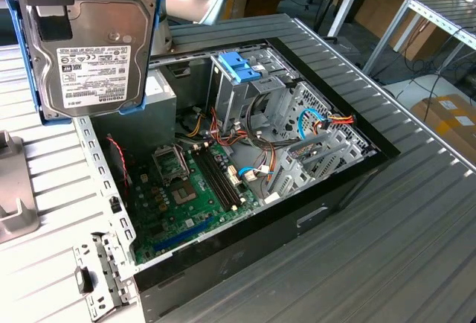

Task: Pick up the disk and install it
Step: 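Pick up the disk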

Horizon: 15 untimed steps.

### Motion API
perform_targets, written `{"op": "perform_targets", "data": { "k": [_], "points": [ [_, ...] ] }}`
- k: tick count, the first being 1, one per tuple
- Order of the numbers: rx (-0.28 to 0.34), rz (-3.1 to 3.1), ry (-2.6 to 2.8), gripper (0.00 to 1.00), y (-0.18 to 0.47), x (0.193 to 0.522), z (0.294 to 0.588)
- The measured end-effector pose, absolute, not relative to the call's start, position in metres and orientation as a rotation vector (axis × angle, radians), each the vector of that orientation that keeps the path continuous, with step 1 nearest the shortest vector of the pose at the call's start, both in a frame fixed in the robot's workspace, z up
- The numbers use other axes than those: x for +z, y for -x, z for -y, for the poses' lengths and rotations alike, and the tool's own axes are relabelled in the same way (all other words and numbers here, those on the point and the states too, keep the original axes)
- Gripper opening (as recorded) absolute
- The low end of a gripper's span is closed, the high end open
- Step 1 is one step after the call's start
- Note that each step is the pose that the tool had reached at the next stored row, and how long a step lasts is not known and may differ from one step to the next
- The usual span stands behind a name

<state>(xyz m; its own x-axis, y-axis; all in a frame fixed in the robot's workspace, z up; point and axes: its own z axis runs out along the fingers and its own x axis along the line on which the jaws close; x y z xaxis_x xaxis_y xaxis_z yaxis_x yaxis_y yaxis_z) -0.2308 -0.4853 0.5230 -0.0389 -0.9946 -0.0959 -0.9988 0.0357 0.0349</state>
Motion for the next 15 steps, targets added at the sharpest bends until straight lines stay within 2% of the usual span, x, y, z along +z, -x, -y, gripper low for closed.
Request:
{"op": "perform_targets", "data": {
  "k": [15],
  "points": [
    [0.141,-2.228,2.147,0.37,0.2239,0.5226,0.4881]
  ]
}}
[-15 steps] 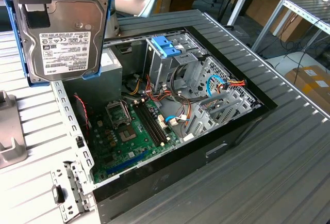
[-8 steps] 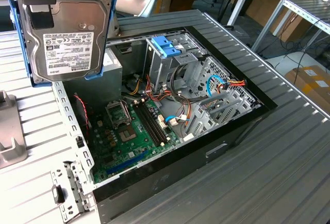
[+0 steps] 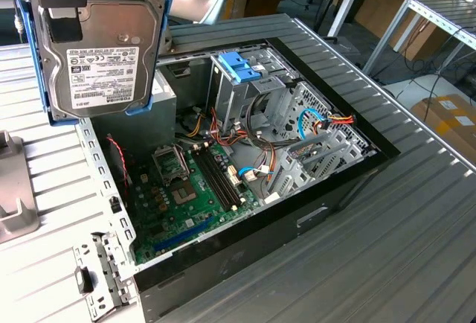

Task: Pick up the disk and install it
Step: 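Pick up the disk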

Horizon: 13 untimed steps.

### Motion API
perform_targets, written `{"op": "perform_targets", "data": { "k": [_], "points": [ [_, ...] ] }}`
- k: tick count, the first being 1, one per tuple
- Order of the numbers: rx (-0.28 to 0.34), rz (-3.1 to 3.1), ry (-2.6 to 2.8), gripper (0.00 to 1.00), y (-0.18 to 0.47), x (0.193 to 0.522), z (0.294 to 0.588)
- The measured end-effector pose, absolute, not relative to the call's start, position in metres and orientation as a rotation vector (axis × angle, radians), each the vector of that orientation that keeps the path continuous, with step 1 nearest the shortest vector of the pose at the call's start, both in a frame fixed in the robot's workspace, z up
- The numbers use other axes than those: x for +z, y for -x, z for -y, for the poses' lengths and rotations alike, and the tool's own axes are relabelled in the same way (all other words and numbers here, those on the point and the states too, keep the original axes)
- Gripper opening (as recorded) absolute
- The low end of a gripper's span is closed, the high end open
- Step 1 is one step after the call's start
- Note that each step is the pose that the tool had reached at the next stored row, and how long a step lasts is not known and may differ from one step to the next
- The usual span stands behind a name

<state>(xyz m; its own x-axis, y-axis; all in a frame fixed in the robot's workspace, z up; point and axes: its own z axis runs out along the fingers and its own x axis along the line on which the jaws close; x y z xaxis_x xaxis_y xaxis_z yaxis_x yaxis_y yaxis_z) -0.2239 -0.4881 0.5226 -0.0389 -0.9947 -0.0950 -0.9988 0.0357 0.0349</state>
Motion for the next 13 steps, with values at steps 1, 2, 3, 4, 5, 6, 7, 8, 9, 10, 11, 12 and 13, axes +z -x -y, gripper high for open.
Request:
{"op": "perform_targets", "data": {
  "k": [1,2,3,4,5,6,7,8,9,10,11,12,13],
  "points": [
    [0.141,-2.228,2.147,0.37,0.2236,0.5225,0.4883],
    [0.141,-2.228,2.147,0.37,0.2233,0.5225,0.4884],
    [0.141,-2.228,2.147,0.37,0.2229,0.5224,0.4886],
    [0.141,-2.228,2.147,0.37,0.2226,0.5224,0.4887],
    [0.141,-2.228,2.147,0.37,0.2223,0.5224,0.4889],
    [0.141,-2.228,2.147,0.37,0.2219,0.5224,0.489],
    [0.141,-2.229,2.147,0.37,0.2216,0.5224,0.4891],
    [0.141,-2.229,2.147,0.37,0.2211,0.5224,0.4893],
    [0.141,-2.229,2.147,0.37,0.2207,0.5223,0.4895],
    [0.141,-2.229,2.147,0.37,0.2203,0.5223,0.4896],
    [0.141,-2.229,2.147,0.37,0.2199,0.5223,0.4898],
    [0.141,-2.229,2.147,0.37,0.2196,0.5222,0.4899],
    [0.141,-2.229,2.147,0.37,0.2192,0.5222,0.4901]
  ]
}}
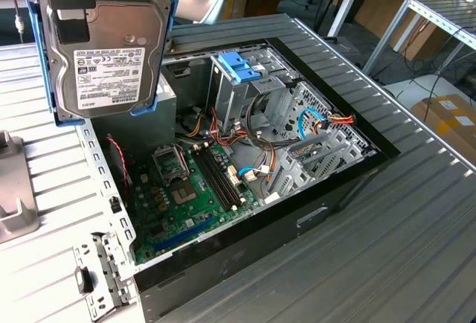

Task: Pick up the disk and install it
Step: 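Pick up the disk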

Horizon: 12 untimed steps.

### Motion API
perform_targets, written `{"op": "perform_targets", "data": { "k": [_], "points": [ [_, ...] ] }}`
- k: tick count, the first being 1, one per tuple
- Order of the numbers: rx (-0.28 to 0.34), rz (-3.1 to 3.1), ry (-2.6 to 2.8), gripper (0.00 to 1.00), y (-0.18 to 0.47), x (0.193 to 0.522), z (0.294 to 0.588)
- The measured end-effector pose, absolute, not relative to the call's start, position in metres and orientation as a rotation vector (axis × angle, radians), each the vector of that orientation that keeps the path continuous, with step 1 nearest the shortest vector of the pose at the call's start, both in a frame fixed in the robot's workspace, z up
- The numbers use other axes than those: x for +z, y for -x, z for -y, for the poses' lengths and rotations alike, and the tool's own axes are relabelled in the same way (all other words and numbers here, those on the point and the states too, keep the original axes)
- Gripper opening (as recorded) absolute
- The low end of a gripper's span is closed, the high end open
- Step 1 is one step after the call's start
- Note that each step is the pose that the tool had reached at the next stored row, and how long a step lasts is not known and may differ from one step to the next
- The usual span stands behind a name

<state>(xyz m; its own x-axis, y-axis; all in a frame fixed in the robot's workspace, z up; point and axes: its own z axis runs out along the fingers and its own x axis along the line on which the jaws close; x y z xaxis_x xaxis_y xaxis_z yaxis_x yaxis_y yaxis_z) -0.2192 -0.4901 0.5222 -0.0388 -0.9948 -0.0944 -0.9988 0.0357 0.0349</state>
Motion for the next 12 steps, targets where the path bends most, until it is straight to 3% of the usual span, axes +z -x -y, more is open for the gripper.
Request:
{"op": "perform_targets", "data": {
  "k": [12],
  "points": [
    [0.14,-2.229,2.147,0.37,0.2139,0.5215,0.4944]
  ]
}}
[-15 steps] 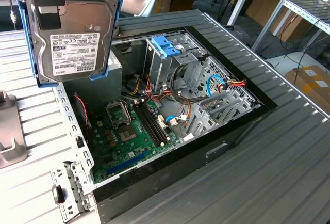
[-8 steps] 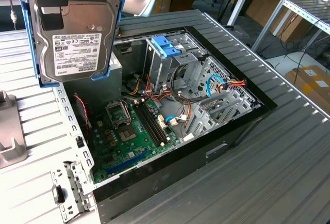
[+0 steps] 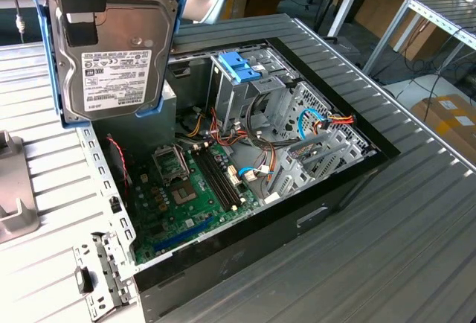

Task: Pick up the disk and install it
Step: 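Pick up the disk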

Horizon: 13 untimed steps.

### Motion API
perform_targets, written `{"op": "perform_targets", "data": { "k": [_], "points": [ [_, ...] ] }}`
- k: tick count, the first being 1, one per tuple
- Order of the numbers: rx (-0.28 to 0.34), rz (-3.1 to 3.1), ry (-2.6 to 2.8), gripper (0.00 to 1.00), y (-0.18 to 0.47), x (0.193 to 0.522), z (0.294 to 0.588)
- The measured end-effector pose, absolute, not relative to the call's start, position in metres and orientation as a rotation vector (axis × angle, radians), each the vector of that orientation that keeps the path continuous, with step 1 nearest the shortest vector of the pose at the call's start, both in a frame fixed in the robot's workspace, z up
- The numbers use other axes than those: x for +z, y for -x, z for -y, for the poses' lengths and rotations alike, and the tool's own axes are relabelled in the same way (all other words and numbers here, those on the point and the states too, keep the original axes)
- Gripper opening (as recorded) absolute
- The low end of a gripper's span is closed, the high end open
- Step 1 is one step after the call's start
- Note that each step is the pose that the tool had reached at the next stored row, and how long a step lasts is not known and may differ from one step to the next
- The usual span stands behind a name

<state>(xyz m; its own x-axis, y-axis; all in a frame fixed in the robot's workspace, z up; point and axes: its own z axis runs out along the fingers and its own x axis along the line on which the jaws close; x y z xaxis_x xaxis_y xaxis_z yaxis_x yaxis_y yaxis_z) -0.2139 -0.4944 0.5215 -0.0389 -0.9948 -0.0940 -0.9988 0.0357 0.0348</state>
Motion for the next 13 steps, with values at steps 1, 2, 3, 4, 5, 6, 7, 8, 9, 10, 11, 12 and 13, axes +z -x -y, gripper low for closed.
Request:
{"op": "perform_targets", "data": {
  "k": [1,2,3,4,5,6,7,8,9,10,11,12,13],
  "points": [
    [0.14,-2.229,2.147,0.37,0.2136,0.5214,0.4947],
    [0.14,-2.229,2.147,0.37,0.2131,0.5213,0.4951],
    [0.14,-2.229,2.147,0.37,0.2127,0.5212,0.4953],
    [0.14,-2.229,2.147,0.37,0.2123,0.5212,0.4957],
    [0.14,-2.229,2.147,0.37,0.2119,0.5211,0.4961],
    [0.14,-2.229,2.147,0.37,0.2114,0.5209,0.4966],
    [0.139,-2.229,2.147,0.37,0.2111,0.5208,0.4969],
    [0.139,-2.229,2.147,0.37,0.2107,0.5207,0.4974],
    [0.139,-2.229,2.147,0.37,0.2105,0.5206,0.4977],
    [0.139,-2.23,2.148,0.37,0.2102,0.5204,0.4981],
    [0.139,-2.23,2.148,0.37,0.21,0.5203,0.4984],
    [0.138,-2.23,2.148,0.37,0.2097,0.5201,0.4988],
    [0.138,-2.23,2.148,0.37,0.2095,0.52,0.4992]
  ]
}}
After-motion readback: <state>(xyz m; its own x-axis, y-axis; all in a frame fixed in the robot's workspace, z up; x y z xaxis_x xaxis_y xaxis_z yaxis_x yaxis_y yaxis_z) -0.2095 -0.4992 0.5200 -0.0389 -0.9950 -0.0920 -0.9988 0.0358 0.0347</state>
